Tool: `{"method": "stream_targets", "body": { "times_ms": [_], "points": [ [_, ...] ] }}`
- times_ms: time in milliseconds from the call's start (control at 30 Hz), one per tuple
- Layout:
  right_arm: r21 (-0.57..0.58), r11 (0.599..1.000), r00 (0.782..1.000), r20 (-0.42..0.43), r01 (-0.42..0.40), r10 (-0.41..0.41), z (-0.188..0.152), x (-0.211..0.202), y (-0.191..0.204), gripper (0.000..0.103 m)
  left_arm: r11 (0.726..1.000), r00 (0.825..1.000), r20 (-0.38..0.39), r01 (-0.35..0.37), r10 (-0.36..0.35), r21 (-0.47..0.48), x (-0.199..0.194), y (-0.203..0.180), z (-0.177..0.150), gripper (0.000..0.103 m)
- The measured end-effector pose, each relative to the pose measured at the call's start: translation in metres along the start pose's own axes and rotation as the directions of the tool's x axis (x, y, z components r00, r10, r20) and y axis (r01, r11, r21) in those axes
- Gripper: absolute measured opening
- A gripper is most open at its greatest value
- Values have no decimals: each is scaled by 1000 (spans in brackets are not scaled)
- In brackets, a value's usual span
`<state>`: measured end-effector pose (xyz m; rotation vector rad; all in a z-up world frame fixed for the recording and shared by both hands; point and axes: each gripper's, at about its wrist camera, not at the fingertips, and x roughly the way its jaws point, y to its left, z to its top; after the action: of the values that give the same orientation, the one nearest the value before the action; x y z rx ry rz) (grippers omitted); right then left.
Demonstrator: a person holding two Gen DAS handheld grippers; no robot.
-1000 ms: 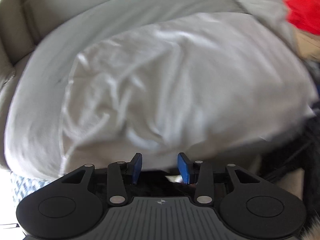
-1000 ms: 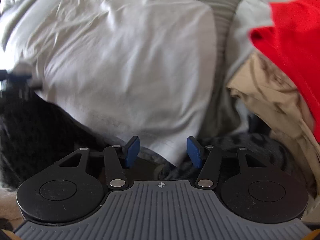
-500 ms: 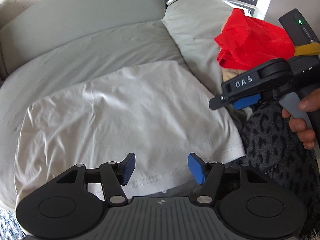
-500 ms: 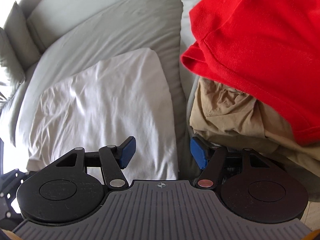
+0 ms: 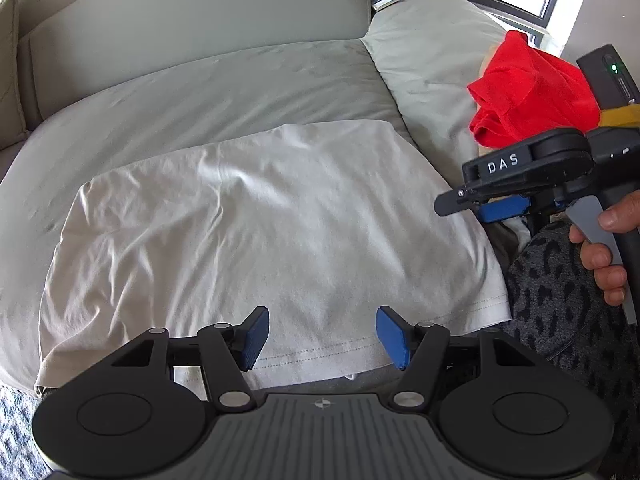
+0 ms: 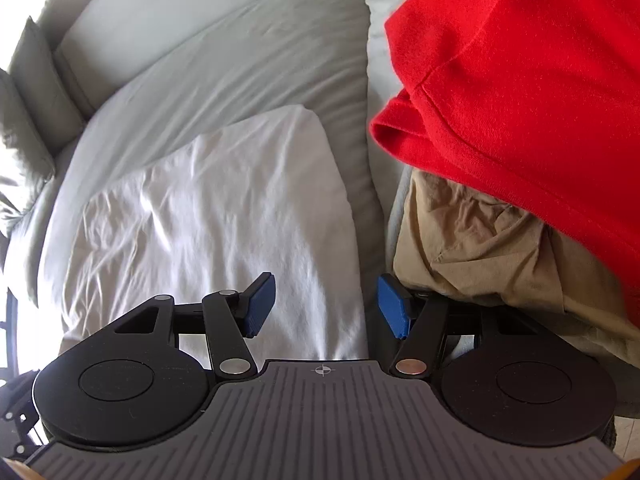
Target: Fold clothes
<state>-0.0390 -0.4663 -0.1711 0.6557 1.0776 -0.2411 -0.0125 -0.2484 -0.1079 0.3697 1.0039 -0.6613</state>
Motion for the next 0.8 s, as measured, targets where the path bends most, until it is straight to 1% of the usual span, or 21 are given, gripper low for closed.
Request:
{"method": "stream_targets", "body": {
  "times_ms": [67, 133, 167, 200, 267, 333, 367, 400, 467, 533, 567, 600, 633, 667, 700, 733, 800],
  "points": [
    [-23, 1000, 1000, -13, 5, -5, -2, 8, -1, 65, 1000, 1000, -5, -6, 6, -19, 2, 4, 0, 61],
    [-47, 999, 1000, 24, -10, 11, -7, 14, -1, 65, 999, 1000, -8, -9, 9, -38, 3, 7, 0, 61],
    [-62, 998, 999, 45, -19, 22, -9, 16, 0, 58, 999, 1000, -8, -10, 9, -46, 3, 9, 0, 61],
    [-86, 996, 997, 67, -21, 27, -11, 17, 4, 56, 999, 1000, -7, -10, 10, -53, 3, 11, 0, 61],
    [-144, 990, 994, 104, -2, 18, -14, 17, 15, 46, 998, 1000, -6, -10, 10, -69, 4, 15, -1, 61],
    [-188, 982, 991, 134, -1, 27, -21, 16, 24, 21, 996, 1000, -8, -9, 8, -86, 4, 20, -2, 61],
    [-193, 981, 989, 146, 4, 25, -24, 15, 26, 15, 996, 1000, -7, -10, 10, -93, 4, 23, -3, 61],
    [-197, 980, 987, 158, 9, 23, -27, 14, 28, 14, 995, 1000, -7, -11, 11, -104, 4, 27, -4, 61],
    [-195, 981, 985, 172, 18, 16, -32, 11, 31, 14, 991, 1000, -6, -13, 12, -133, 4, 37, -5, 61],
    [-140, 990, 987, 161, 3, 20, -30, 11, 26, 16, 986, 1000, -6, -11, 10, -165, 5, 47, -5, 61],
    [-100, 995, 988, 149, -13, 28, -27, 10, 23, 22, 983, 1000, -5, -8, 7, -181, 6, 53, -6, 61],
    [-43, 999, 990, 134, -34, 39, -22, 9, 21, 26, 981, 1000, -2, -2, 2, -195, 7, 58, -6, 61],
    [22, 999, 992, 120, -47, 44, -18, 9, 22, 33, 977, 1000, 1, 5, -5, -212, 8, 64, -7, 61],
    [81, 995, 993, 105, -52, 44, -13, 11, 27, 37, 973, 1000, 5, 16, -15, -231, 9, 70, -8, 61],
    [115, 992, 996, 84, -43, 33, -9, 12, 33, 37, 968, 1000, 11, 24, -22, -251, 9, 76, -9, 60],
    [106, 994, 999, 51, -15, 9, -5, 14, 43, 38, 962, 999, 21, 30, -25, -271, 9, 82, -9, 60],
    [56, 998, 999, -13, 32, -32, 3, 17, 60, 47, 953, 999, 38, 31, -20, -301, 7, 94, -12, 60]
  ]
}}
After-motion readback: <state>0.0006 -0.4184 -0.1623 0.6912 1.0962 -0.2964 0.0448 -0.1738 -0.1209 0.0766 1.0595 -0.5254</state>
